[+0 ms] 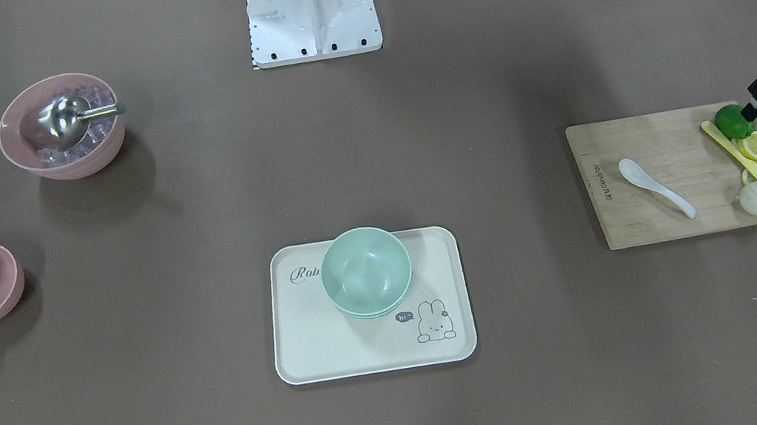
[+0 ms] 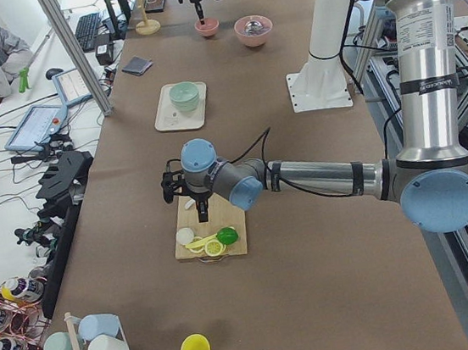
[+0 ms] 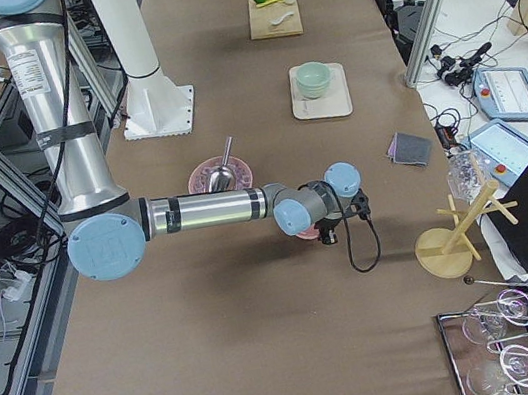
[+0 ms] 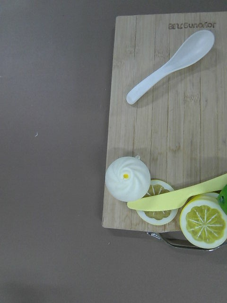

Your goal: Stack pink bowl on green and place spoon

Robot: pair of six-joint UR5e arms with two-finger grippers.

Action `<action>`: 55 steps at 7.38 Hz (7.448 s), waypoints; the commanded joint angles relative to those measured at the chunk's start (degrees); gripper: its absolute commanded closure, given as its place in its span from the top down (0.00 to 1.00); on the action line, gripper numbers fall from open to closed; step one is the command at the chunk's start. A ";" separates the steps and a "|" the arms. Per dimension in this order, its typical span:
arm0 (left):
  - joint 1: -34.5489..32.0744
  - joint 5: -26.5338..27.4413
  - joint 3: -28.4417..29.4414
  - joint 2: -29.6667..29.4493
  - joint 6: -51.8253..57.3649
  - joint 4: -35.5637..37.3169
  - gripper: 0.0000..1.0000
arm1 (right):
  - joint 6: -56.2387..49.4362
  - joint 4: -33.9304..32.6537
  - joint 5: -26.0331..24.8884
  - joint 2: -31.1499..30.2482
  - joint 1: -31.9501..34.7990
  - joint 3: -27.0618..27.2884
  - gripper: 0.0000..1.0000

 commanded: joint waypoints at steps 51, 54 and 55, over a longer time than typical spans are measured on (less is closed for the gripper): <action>-12.47 -4.30 4.34 2.64 36.39 14.37 0.98 | -28.47 -19.39 -5.16 1.87 19.38 2.93 1.00; -12.57 -5.56 4.16 0.70 36.56 20.54 0.98 | -28.03 -19.56 -4.81 1.96 19.38 3.02 1.00; -12.57 -5.38 4.16 0.44 36.56 20.64 0.98 | -28.03 -19.56 -4.73 1.96 19.38 3.19 1.00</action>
